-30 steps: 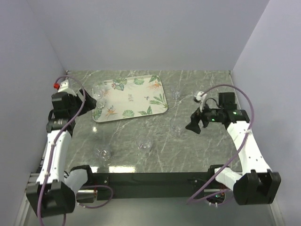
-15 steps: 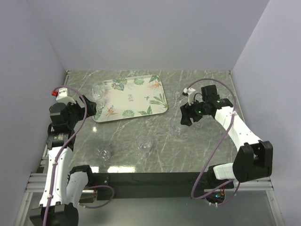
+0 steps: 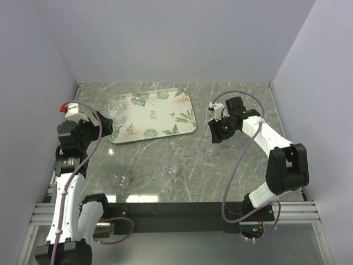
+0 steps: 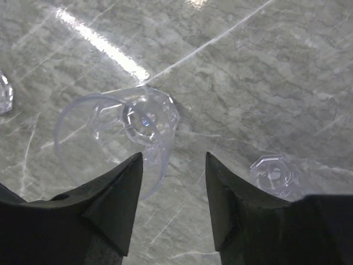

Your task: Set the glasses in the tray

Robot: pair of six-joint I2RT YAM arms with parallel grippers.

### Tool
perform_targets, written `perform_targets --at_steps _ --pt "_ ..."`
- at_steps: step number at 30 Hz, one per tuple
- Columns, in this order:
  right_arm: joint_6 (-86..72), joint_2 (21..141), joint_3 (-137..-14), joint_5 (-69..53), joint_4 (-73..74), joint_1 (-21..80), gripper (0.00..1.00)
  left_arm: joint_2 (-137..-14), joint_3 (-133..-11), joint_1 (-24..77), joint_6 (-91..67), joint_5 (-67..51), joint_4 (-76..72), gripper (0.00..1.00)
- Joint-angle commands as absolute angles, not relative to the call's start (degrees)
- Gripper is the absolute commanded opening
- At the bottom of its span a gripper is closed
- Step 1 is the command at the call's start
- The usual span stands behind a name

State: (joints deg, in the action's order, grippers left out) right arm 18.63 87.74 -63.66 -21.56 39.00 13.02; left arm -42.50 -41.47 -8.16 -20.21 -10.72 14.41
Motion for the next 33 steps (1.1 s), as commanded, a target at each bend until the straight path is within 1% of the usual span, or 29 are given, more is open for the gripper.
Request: perform_targets --at_steps 1,6,7,9,10,12,13,16,22,25,29,33 --pt "17.8 89.4 -66.4 -19.5 37.7 13.8 0.54 -41.3 -41.6 -8.1 -19.2 -11.2 12.1 1.0" --pt "18.3 90.6 -66.4 -18.5 37.7 14.6 0.48 -41.3 -41.6 -8.0 -19.0 -11.0 12.1 1.0" --pt "18.4 90.8 -66.4 -18.5 37.9 14.7 0.42 -41.2 -41.6 -8.0 -19.1 -11.1 12.1 0.99" --pt "18.7 91.1 -66.6 -18.7 38.4 14.8 0.35 -41.1 -41.6 -8.0 -19.1 -11.0 12.1 0.99" --pt "19.1 91.2 -66.7 -18.8 38.6 14.9 0.27 -41.1 -41.6 -8.0 -19.1 -11.1 12.1 0.99" --pt "19.4 91.3 -67.0 -19.1 39.1 14.8 0.19 -41.0 -41.6 -8.0 -19.1 -11.0 12.1 0.99" --pt "19.9 91.3 -67.1 -19.2 39.1 14.8 0.11 -41.0 -41.6 -8.0 -19.1 -11.0 12.1 0.99" --pt "20.7 91.0 -67.8 -19.5 39.4 14.8 0.0 -40.8 -41.6 -8.0 -19.0 -10.8 12.1 0.99" --pt "22.4 88.9 -72.4 -22.0 40.9 14.8 0.0 -40.3 -41.6 -8.0 -18.9 -10.1 12.1 0.99" --pt "22.3 89.4 -77.3 -24.2 42.2 14.9 0.0 -40.3 -41.5 -8.0 -18.8 -9.8 12.1 0.99" --pt "20.4 93.1 -85.6 -26.1 42.4 15.3 0.0 -40.3 -41.4 -8.0 -18.7 -9.2 12.0 0.99" --pt "14.1 97.3 -91.0 -28.0 39.1 15.7 0.0 -40.6 -41.5 -8.0 -18.5 -8.6 12.0 1.0"
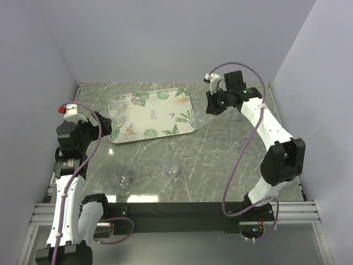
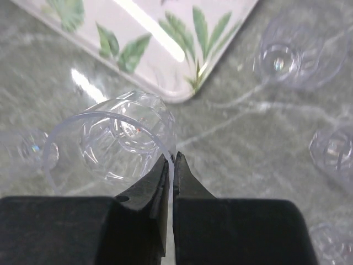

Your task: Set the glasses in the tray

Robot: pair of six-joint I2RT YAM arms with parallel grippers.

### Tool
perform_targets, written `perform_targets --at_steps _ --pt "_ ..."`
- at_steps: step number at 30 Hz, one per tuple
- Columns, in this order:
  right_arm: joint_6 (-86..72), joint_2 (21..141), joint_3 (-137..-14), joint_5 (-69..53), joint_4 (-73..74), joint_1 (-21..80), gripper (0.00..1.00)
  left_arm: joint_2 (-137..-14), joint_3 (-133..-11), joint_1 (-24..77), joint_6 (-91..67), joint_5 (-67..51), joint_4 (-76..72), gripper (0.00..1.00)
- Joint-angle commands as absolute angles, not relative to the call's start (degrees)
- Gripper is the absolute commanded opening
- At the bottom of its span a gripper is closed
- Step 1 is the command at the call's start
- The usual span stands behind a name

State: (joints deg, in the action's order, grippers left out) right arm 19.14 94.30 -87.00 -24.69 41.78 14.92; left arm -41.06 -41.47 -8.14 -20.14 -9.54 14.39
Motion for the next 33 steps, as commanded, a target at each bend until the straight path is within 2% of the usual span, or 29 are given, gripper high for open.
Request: perform_targets --at_steps 1,11,14,33 --pt "12.8 98.3 -92.1 -27.6 38.4 16.1 0.0 -40.7 -41.5 -7.9 -18.5 -8.5 12.0 0.99" --pt "0.7 114.0 -108.4 -15.5 34.0 20.8 0.0 -41.3 -41.4 -8.0 -18.2 -7.8 12.0 0.99" --pt "-2.2 117.1 -110.5 -9.8 32.2 21.7 0.0 -41.5 -41.5 -7.9 -18.2 -7.5 12.0 0.99" --pt "-2.7 127.5 -117.6 -2.8 31.2 22.9 0.0 -41.7 -41.4 -8.0 -18.3 -8.3 11.7 1.0"
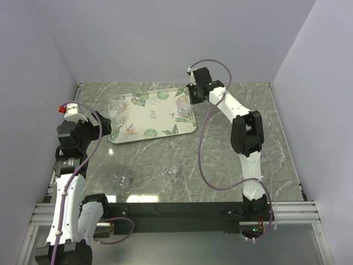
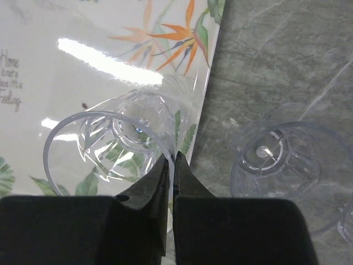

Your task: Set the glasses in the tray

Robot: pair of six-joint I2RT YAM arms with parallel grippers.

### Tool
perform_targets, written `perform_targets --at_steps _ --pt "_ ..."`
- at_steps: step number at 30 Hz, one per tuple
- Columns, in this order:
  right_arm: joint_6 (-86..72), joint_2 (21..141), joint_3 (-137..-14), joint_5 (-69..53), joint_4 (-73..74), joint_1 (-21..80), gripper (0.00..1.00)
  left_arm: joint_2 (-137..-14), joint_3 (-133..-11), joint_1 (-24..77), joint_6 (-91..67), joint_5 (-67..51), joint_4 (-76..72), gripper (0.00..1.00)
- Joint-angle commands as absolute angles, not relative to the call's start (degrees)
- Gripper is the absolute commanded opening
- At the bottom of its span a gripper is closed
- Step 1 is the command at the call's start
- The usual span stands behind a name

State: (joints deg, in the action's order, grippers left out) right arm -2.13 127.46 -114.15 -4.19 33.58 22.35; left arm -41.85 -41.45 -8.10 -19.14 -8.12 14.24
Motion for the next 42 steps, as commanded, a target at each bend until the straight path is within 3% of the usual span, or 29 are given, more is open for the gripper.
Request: perform_targets --at_steps 1,7,11,17,22,24,26,32,42 --pt "-2.6 127.9 -117.9 -2.7 31.2 22.8 0.0 -41.7 -41.4 -8.0 -18.3 -8.3 11.6 0.99" --pt "-2.2 128.9 -118.2 -2.4 31.5 22.9 0.03 -41.7 -41.3 -8.0 -18.3 -8.5 11.6 1.0" --pt "-2.3 129.1 -118.1 -2.7 31.6 22.9 0.18 -41.7 -41.4 -8.0 -18.3 -8.9 11.6 1.0" --pt "-1.9 128.9 -118.3 -2.7 32.0 22.9 0.24 -41.5 -41.2 -8.0 -18.4 -9.1 11.5 0.99" --pt "-1.0 126.5 -117.8 -2.8 32.1 22.9 0.36 -41.0 -41.0 -7.8 -18.5 -10.7 11.1 0.99" --pt "-0.6 125.2 -117.2 -2.7 32.0 22.9 0.45 -41.0 -41.0 -7.8 -18.5 -11.4 10.8 0.99" --pt "-0.5 122.6 -116.0 -2.8 31.8 22.9 0.56 -40.8 -40.8 -7.7 -18.5 -12.6 10.4 0.99" --pt "4.0 113.6 -110.9 -5.8 33.0 22.9 0.71 -40.1 -40.4 -7.1 -18.6 -15.8 9.5 0.99" --pt "22.3 87.0 -89.9 -21.1 36.5 22.6 0.78 -40.2 -40.5 -6.6 -20.4 -36.2 8.1 0.99"
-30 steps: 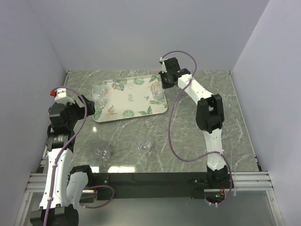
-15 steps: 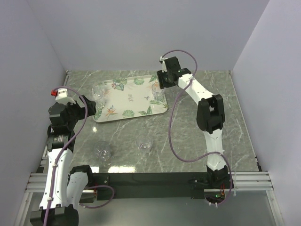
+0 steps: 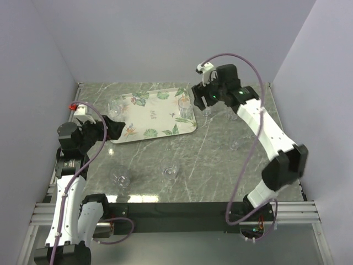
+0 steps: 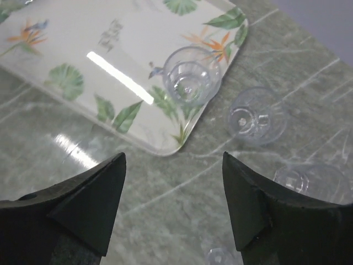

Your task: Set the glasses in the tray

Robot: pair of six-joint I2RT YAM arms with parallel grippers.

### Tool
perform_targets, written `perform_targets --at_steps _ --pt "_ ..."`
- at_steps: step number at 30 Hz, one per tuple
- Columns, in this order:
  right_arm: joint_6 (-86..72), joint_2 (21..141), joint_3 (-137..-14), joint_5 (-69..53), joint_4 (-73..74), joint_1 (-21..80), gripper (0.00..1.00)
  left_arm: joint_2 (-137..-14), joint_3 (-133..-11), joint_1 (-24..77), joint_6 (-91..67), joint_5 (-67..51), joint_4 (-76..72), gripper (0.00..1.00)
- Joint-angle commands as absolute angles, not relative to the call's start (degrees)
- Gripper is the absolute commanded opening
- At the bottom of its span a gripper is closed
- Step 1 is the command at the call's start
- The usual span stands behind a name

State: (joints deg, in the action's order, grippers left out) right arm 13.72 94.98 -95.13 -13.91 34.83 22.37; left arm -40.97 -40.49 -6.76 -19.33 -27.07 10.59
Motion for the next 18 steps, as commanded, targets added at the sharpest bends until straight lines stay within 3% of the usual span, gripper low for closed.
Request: perform_targets --at_steps 1,13,18 --pt "23.2 85.0 -85.9 -21.5 36.3 22.5 0.78 -40.1 -40.8 -6.6 -22.0 -37.6 8.4 0.99" --pt "28.0 57.1 -59.8 -25.7 34.2 19.3 0.84 -36.6 -41.8 -5.5 -34.5 -44.0 14.6 0.99" --pt "26.5 50.5 -52.9 -31.8 31.0 11.2 0.87 -37.3 -41.5 -2.3 -38.0 -39.4 21.6 0.99"
